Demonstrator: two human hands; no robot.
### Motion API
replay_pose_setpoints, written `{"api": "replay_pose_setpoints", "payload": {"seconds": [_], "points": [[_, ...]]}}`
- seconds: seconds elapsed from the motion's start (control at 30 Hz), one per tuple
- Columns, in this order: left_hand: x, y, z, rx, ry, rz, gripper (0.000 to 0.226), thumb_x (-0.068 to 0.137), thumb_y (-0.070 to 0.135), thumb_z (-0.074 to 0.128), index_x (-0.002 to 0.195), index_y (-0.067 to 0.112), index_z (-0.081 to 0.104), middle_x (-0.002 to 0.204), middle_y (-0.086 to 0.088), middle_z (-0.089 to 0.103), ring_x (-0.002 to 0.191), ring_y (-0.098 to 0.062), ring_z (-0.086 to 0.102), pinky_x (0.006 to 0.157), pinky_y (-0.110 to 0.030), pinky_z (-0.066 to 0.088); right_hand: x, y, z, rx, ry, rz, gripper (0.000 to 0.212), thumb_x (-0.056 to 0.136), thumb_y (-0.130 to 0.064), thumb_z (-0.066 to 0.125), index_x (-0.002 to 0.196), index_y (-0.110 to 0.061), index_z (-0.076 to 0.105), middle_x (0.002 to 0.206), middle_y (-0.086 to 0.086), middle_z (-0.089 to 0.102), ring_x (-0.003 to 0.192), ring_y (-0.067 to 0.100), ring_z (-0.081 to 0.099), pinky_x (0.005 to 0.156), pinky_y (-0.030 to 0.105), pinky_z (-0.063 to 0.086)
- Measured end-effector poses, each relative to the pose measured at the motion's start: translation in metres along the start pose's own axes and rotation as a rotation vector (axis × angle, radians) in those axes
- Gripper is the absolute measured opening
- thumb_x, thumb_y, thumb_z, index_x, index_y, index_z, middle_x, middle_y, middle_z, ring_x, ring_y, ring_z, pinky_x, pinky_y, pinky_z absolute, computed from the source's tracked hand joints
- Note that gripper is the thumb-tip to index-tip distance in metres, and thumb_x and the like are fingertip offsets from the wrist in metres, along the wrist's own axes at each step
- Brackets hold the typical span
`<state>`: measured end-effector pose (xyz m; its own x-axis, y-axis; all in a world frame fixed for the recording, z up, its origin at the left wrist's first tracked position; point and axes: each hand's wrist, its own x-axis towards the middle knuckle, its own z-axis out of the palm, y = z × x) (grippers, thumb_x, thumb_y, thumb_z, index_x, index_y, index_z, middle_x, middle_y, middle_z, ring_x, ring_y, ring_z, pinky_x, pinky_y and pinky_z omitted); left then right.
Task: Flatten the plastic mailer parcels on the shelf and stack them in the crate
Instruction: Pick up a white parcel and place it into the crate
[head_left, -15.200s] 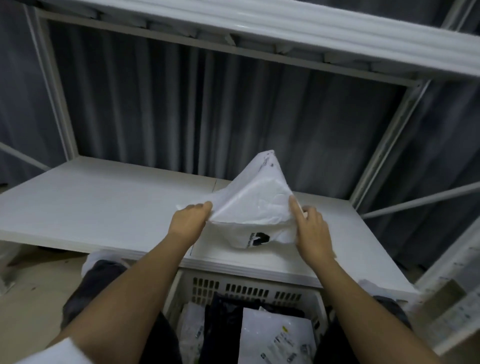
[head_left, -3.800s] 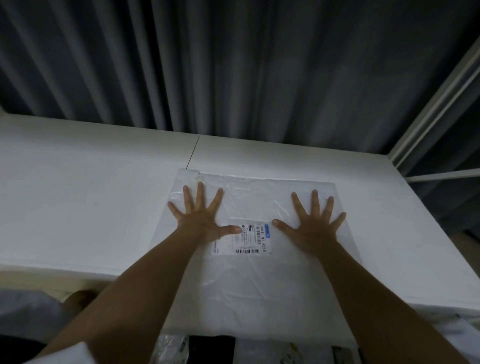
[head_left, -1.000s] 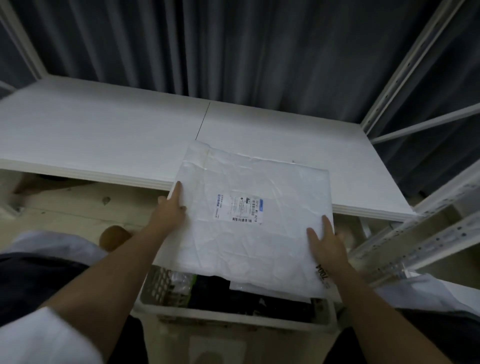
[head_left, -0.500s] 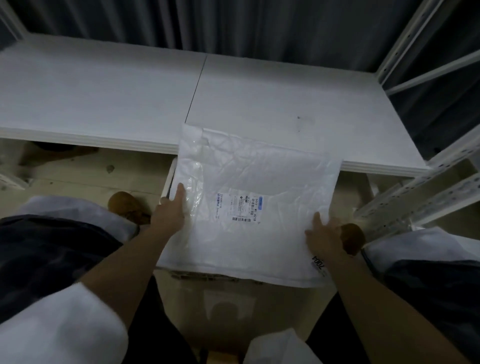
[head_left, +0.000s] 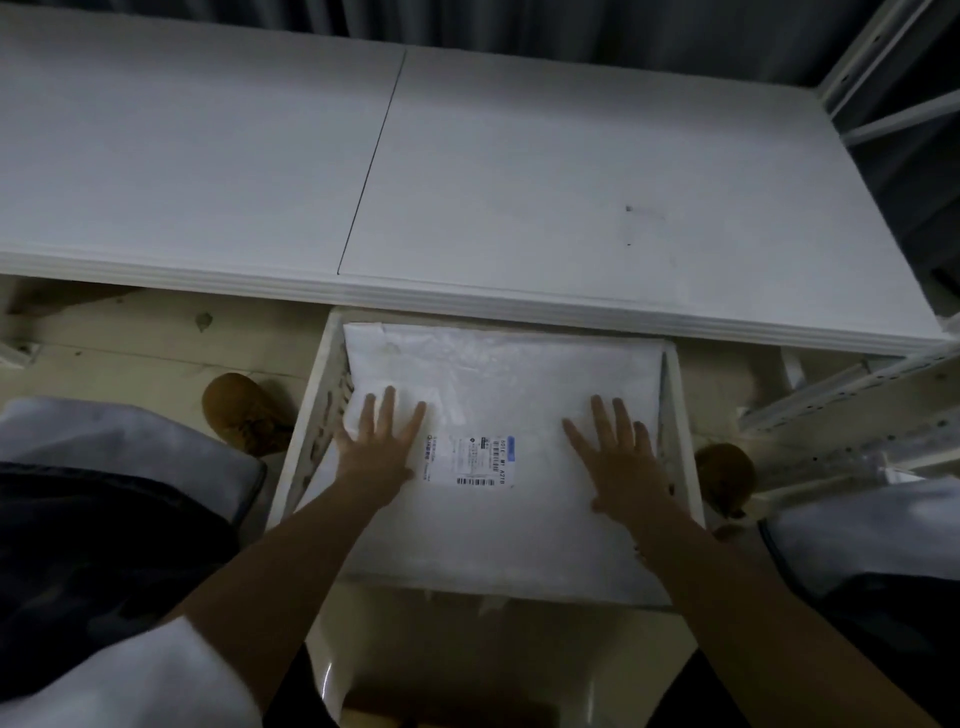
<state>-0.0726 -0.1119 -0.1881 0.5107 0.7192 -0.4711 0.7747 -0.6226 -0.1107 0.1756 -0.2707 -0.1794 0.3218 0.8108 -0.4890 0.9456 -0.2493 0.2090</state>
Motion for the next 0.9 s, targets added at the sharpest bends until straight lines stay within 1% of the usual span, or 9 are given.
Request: {"api": "replay_pose_setpoints", "payload": {"seconds": [0.07, 0.13, 0.2, 0.27, 0.4, 0.47, 0.57, 0.7, 0.9], "points": [[0.011, 0.004, 0.005, -0.090, -0.119, 0.181, 0.107, 0.081, 0.062, 0.060, 0.147, 0.037, -0.021, 0.153, -0.008, -0.033, 0.143, -0.034, -0.023, 0.110, -0.066, 0.002, 0.014, -0.004, 0.002, 0.019, -0.058, -0.086, 0.125, 0.076, -0.036, 0.078, 0.146, -0.029, -0.025, 0.151, 0.016, -0.034, 0.141, 0.043, -0.023, 0.115, 0.057, -0.001], [0.023, 0.008, 0.012, -0.115, -0.258, 0.296, 0.119, 0.071, 0.070, 0.064, 0.144, 0.042, -0.025, 0.149, -0.006, -0.040, 0.138, -0.034, -0.034, 0.108, -0.067, -0.007, 0.028, -0.009, 0.003, 0.085, -0.160, -0.163, 0.128, 0.069, -0.047, 0.080, 0.148, -0.033, -0.020, 0.151, 0.012, -0.037, 0.138, 0.042, -0.029, 0.113, 0.060, -0.006], [0.034, 0.012, 0.021, -0.052, -0.289, 0.348, 0.125, 0.064, 0.075, 0.065, 0.142, 0.043, -0.028, 0.148, -0.007, -0.043, 0.134, -0.035, -0.039, 0.106, -0.069, -0.010, 0.040, -0.013, 0.007, 0.143, -0.231, -0.200, 0.134, 0.060, -0.062, 0.079, 0.147, -0.038, -0.021, 0.146, 0.008, -0.045, 0.134, 0.042, -0.036, 0.108, 0.064, -0.013], [0.043, 0.016, 0.031, 0.028, -0.256, 0.366, 0.128, 0.063, 0.074, 0.067, 0.143, 0.041, -0.027, 0.146, -0.008, -0.044, 0.135, -0.037, -0.037, 0.105, -0.070, -0.009, 0.049, -0.016, 0.017, 0.120, -0.243, -0.201, 0.139, 0.055, -0.069, 0.077, 0.145, -0.040, -0.024, 0.141, 0.006, -0.050, 0.128, 0.040, -0.043, 0.103, 0.068, -0.016], [0.050, 0.021, 0.053, 0.125, -0.184, 0.321, 0.130, 0.064, 0.065, 0.073, 0.145, 0.037, -0.025, 0.148, -0.012, -0.041, 0.130, -0.039, -0.039, 0.105, -0.072, -0.007, 0.060, -0.023, 0.036, 0.102, -0.224, -0.164, 0.139, 0.055, -0.069, 0.076, 0.144, -0.040, -0.027, 0.145, 0.008, -0.047, 0.128, 0.041, -0.043, 0.101, 0.073, -0.013], [0.054, 0.021, 0.063, 0.105, -0.198, 0.258, 0.130, 0.065, 0.066, 0.072, 0.144, 0.037, -0.027, 0.148, -0.013, -0.040, 0.132, -0.041, -0.037, 0.105, -0.072, -0.006, 0.066, -0.026, 0.042, 0.115, -0.222, -0.148, 0.140, 0.055, -0.068, 0.077, 0.141, -0.042, -0.030, 0.145, 0.008, -0.047, 0.128, 0.041, -0.043, 0.102, 0.074, -0.010], [0.062, 0.026, 0.075, 0.082, -0.216, 0.234, 0.133, 0.064, 0.066, 0.073, 0.141, 0.036, -0.032, 0.147, -0.013, -0.042, 0.135, -0.044, -0.033, 0.106, -0.072, -0.004, 0.072, -0.029, 0.056, 0.133, -0.227, -0.135, 0.141, 0.054, -0.068, 0.077, 0.140, -0.043, -0.032, 0.144, 0.007, -0.048, 0.129, 0.041, -0.043, 0.105, 0.074, -0.007], [0.077, 0.036, 0.088, 0.073, -0.222, 0.188, 0.142, 0.059, 0.064, 0.078, 0.133, 0.034, -0.040, 0.138, -0.015, -0.049, 0.129, -0.045, -0.037, 0.105, -0.073, -0.005, 0.086, -0.033, 0.071, 0.155, -0.240, -0.122, 0.141, 0.054, -0.068, 0.078, 0.140, -0.043, -0.032, 0.142, 0.006, -0.049, 0.131, 0.042, -0.041, 0.104, 0.073, -0.007], [0.086, 0.047, 0.105, 0.077, -0.219, 0.131, 0.146, 0.057, 0.060, 0.080, 0.134, 0.031, -0.040, 0.140, -0.017, -0.047, 0.127, -0.046, -0.038, 0.103, -0.073, -0.005, 0.103, -0.036, 0.086, 0.164, -0.268, -0.132, 0.143, 0.053, -0.068, 0.078, 0.136, -0.044, -0.036, 0.146, 0.007, -0.046, 0.133, 0.043, -0.038, 0.105, 0.073, -0.005]]}}
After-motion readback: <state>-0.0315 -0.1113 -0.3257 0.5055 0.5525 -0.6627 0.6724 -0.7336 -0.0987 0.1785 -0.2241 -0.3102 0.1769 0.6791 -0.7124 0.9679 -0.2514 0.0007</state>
